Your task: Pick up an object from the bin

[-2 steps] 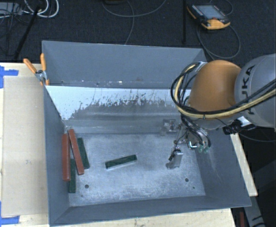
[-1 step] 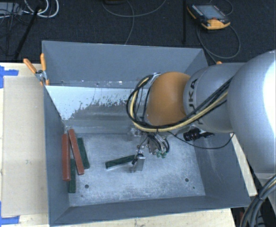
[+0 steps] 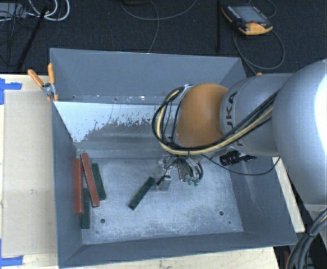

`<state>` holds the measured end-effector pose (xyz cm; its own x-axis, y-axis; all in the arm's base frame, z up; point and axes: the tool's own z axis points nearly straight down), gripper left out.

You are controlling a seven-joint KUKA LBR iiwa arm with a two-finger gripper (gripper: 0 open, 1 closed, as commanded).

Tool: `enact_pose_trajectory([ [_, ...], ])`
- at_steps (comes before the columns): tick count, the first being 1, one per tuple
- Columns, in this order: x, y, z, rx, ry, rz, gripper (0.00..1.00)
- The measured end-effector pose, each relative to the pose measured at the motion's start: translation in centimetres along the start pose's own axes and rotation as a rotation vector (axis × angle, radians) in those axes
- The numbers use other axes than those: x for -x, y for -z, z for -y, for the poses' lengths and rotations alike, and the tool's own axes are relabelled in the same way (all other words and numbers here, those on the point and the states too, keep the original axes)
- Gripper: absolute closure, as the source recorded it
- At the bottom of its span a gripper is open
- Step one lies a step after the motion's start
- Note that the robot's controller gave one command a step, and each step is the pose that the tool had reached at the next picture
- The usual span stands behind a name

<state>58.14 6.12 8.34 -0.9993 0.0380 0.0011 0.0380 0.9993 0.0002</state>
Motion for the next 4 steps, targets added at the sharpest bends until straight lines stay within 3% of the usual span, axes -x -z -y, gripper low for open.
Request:
enact_pose_trajectory([
  [1,0.0,0.0,0.0,0.0,0.001,0.0,0.0],
  [2,-2.2,-1.4,-6.6,0.001,0.172,-0.001,0.0],
  [3,-2.2,-1.4,-6.4,0.0,0.171,0.0,1.0],
  [4,2.0,13.6,-9.2,0.003,0.164,0.012,1.0],
])
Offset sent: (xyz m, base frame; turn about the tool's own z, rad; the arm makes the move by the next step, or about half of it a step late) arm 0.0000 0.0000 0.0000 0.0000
